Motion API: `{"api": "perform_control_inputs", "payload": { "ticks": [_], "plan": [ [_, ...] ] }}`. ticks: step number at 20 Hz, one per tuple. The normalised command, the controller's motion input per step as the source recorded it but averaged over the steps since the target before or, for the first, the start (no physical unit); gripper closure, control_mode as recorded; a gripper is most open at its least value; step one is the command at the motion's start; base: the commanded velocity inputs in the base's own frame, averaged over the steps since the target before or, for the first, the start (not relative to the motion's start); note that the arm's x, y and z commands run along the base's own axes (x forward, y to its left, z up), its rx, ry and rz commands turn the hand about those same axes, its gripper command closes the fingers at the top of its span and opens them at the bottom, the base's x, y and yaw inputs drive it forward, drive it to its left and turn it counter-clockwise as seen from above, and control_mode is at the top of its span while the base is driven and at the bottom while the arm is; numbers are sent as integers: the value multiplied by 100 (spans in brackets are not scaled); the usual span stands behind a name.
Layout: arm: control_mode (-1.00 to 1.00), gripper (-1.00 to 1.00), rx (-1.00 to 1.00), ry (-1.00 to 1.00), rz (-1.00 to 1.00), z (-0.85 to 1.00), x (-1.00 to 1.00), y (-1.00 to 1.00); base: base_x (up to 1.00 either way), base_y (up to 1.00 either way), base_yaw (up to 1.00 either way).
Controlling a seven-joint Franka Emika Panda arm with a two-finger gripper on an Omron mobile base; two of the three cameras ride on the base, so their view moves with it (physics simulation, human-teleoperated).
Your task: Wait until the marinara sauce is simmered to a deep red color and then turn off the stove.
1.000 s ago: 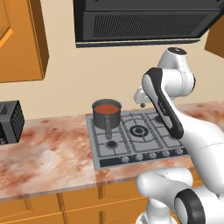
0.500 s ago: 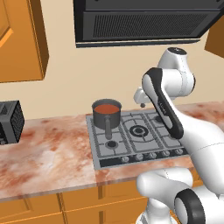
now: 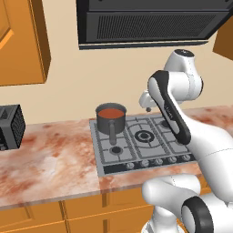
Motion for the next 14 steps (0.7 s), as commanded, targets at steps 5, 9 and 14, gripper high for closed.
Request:
{"api": "perform_control_inputs", "payload": {
  "ticks": [5,9,14],
  "plan": [
    [-100,-100,0,0,0,0,0,0,0,0,0],
    [-100,-100,0,0,0,0,0,0,0,0,0],
    [-100,-100,0,0,0,0,0,0,0,0,0]
  ]
}}
